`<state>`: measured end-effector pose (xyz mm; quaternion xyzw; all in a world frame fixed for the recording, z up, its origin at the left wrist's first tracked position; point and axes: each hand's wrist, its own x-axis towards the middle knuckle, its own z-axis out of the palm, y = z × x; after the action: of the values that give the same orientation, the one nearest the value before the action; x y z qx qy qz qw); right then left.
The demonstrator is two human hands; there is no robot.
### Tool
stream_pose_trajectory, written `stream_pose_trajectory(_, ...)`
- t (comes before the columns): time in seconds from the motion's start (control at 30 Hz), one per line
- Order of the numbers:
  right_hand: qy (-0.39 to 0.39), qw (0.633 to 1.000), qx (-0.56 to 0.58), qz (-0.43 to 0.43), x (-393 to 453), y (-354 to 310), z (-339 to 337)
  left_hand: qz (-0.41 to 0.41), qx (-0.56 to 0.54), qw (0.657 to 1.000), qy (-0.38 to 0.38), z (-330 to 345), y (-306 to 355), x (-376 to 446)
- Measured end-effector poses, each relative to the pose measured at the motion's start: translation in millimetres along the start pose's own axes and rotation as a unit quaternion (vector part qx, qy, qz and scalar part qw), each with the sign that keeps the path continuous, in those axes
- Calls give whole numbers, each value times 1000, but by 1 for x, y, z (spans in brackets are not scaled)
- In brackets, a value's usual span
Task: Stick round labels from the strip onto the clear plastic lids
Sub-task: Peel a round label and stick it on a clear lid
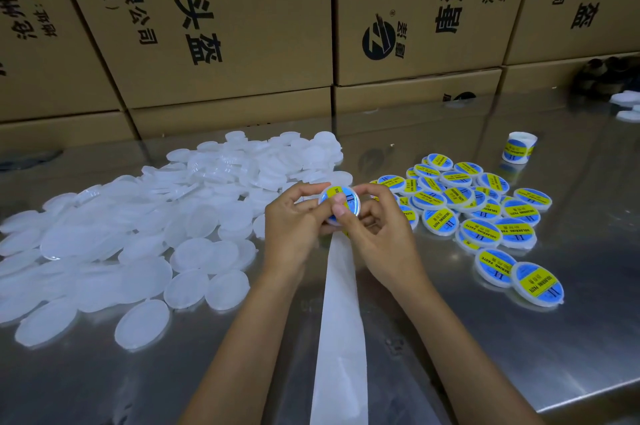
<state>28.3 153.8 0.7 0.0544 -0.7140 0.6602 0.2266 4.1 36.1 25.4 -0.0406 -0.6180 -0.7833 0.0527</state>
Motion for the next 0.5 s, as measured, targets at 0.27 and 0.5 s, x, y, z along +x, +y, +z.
stream_pose_trajectory(0.27,25,999,11,-18,-1,4,-1,23,29,999,15,1,-1,-1)
stream_pose_trajectory(0.5,74,997,12,-21,4,8,-9,-32,67,991,-111,1,-1,-3)
